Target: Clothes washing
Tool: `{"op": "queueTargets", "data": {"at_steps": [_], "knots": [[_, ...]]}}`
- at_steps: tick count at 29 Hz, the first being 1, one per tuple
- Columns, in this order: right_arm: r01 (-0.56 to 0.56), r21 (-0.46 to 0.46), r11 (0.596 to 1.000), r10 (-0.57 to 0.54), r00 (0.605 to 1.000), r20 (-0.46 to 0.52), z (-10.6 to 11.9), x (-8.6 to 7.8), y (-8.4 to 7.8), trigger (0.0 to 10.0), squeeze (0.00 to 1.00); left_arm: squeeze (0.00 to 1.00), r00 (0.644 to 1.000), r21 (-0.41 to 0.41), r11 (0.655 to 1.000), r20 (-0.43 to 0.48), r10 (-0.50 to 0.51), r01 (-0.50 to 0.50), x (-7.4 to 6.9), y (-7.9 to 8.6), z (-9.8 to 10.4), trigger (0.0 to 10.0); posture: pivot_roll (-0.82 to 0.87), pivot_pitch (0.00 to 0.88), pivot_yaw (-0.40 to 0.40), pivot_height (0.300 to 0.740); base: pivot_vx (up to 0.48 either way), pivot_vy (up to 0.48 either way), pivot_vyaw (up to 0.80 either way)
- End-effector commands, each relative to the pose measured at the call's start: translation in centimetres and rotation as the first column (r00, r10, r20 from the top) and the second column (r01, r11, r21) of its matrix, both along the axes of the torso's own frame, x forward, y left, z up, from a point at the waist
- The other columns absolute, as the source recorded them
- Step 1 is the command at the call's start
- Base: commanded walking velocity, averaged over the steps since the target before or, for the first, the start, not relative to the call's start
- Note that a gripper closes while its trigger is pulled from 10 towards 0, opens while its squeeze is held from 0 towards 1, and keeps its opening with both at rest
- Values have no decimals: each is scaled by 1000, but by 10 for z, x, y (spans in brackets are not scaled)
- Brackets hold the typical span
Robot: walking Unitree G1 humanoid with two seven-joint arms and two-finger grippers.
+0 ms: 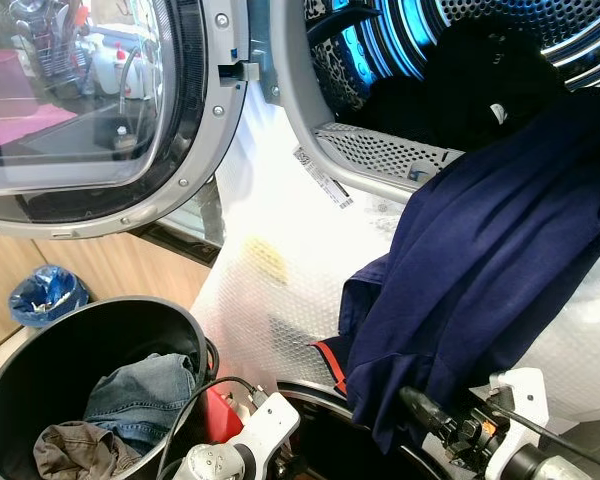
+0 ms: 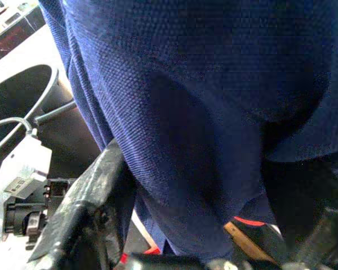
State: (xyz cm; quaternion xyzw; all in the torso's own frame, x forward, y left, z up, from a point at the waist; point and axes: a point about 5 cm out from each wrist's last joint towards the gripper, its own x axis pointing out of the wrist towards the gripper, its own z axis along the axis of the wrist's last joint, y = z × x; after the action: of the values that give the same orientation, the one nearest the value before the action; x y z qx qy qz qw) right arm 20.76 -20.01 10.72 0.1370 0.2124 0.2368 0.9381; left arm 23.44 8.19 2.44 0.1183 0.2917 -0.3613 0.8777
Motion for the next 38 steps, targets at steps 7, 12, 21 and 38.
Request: {"op": "queueTargets", "data": {"at_steps": [7,12,21,38], "knots": [[-80,23,997,79,995,59,17,2,9,0,0,0,1000,16,1000,-6,15,-15,0,3,-3,10000,-155,96,-27,740,0,0,0],[-101,44,994,97,992,76,21,1,12,0,0,0,1000,16,1000,-5,14,-14,0,3,-3,10000,-156,92,-25,740,0,0,0],[-229,51,972,224,971,87,25,-9,19,0,0,0,1000,15,1000,-2,6,-6,1,1,-2,10000,-156,78,-27,740,0,0,0],[-406,14,914,395,897,201,55,-3,30,0,0,0,1000,22,1000,10,-3,2,5,2,-4,10000,-144,22,-25,740,0,0,0]]}}
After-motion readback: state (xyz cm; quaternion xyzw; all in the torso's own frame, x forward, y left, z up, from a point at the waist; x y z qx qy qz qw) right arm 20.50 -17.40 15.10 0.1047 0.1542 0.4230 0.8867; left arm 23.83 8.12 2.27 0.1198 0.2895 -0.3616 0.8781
